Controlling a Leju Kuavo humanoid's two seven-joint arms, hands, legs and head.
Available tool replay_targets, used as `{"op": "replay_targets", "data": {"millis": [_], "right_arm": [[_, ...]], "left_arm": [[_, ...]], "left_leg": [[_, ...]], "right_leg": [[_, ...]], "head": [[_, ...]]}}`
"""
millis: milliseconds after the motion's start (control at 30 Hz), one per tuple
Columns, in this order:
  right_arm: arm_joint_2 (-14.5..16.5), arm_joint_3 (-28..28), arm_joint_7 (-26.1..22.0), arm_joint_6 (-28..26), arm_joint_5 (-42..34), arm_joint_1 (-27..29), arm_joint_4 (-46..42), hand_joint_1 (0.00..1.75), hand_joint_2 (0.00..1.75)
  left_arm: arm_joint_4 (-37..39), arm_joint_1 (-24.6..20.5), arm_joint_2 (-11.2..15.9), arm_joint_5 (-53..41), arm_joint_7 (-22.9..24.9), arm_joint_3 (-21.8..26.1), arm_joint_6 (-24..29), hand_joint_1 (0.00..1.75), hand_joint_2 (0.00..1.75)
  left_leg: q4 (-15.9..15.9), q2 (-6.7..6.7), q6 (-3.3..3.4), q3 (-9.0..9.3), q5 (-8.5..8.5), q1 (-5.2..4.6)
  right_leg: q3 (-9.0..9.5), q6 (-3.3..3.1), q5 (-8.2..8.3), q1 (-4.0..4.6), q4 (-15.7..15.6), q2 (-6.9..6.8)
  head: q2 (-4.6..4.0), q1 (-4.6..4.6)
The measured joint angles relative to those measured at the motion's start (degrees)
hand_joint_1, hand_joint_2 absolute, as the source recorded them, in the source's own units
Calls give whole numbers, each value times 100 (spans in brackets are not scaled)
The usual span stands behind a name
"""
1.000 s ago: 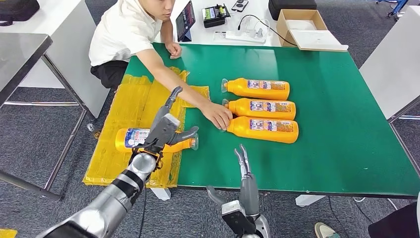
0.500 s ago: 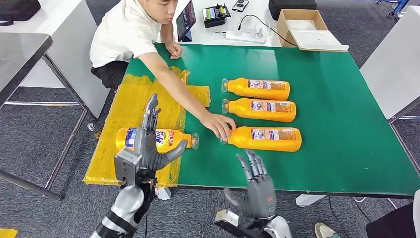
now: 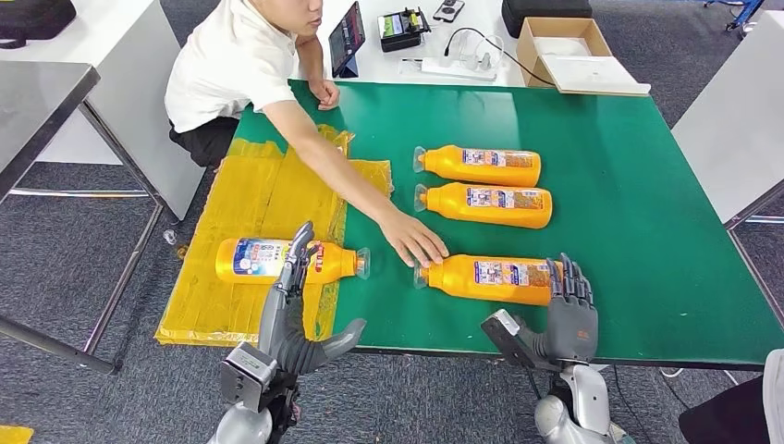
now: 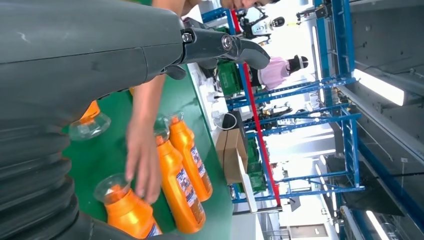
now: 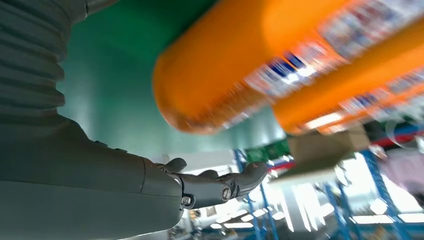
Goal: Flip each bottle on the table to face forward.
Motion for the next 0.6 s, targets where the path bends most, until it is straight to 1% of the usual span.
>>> {"op": "replay_targets", "data": {"millis": [200, 333, 433, 500, 600], "right_arm": [[-72, 47, 194, 17, 117, -207, 445, 0, 175], [-143, 198, 637, 30, 469, -413, 667, 0, 175], [-199, 330, 838, 245, 552, -611, 812, 0, 175], [-233, 404, 879, 400, 546, -739, 904, 0, 175], [-273, 481, 885, 477, 539, -850, 1004, 0, 175]], "left_arm": [[15, 0, 0, -2, -1, -54, 1, 0, 175], [16, -4, -1, -15, 11, -88, -9, 0, 175], [19, -6, -2, -17, 39, -93, -42, 0, 175], [22, -8, -5, -16, 54, -95, -69, 0, 175], [25, -9, -13, -14, 62, -95, -88, 0, 175]], "left_leg": [[-1, 0, -1, -3, 0, 3], [-1, 1, 0, -2, 0, -1], [0, 1, 2, -1, 2, -3], [0, 1, 3, 2, 3, -2], [0, 1, 4, 3, 4, -2]], "right_leg": [[0, -1, -1, 1, 1, 0], [0, -1, -1, -1, 0, 0], [0, 1, 1, -2, 0, 0], [1, 3, 3, -2, 0, 0], [2, 3, 3, -1, 0, 0]], "head": [[0, 1], [0, 1], [0, 1], [0, 1], [0, 0]]}}
